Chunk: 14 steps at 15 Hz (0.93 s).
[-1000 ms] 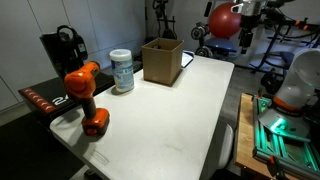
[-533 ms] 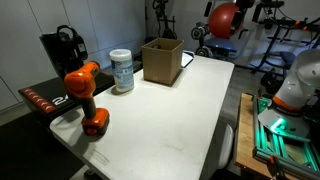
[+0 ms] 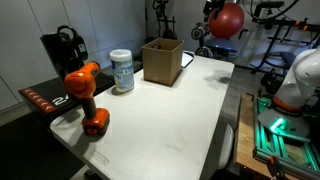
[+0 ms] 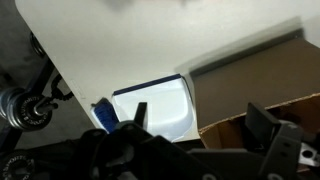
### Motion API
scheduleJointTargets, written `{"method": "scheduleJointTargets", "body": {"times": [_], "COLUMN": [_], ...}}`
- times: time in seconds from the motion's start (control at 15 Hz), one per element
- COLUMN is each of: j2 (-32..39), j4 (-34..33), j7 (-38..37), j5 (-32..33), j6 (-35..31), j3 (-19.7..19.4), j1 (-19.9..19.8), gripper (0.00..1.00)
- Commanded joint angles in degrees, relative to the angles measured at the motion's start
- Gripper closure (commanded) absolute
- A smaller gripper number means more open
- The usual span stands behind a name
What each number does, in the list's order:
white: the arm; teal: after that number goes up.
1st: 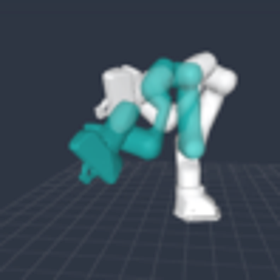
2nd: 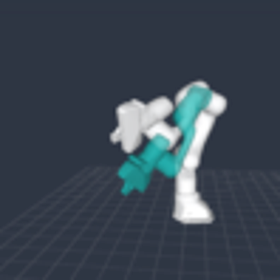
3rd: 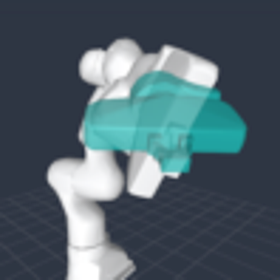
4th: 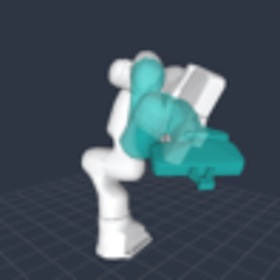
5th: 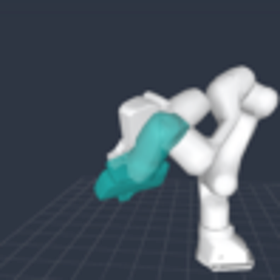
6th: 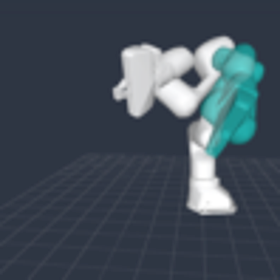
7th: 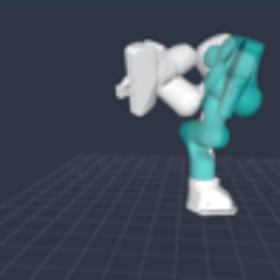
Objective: Pour the contents of the box onto the table
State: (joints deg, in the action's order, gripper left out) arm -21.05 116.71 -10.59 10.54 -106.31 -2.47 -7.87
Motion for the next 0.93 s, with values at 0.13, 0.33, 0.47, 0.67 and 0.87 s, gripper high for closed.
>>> {"method": "scheduleJointTargets", "body": {"times": [0.13, 0.33, 0.47, 0.67, 0.87], "j2": [-0.02, 1.75, 6.33, 12.74, 19.29], "j4": [-0.18, -2.65, -6.09, -11.23, -17.06], "j7": [-0.03, 0.59, 3.11, 15.75, 24.35], "j5": [0.08, -0.79, 0.39, 0.91, 1.50], "j6": [0.14, 3.26, 5.07, 5.76, 4.85], "j3": [-0.23, -1.11, -2.45, -5.02, -5.96], "j1": [0.27, -0.21, -0.82, -0.06, -0.08], "gripper": [0.00, 0.00, 0.00, 0.00, 0.00]}}
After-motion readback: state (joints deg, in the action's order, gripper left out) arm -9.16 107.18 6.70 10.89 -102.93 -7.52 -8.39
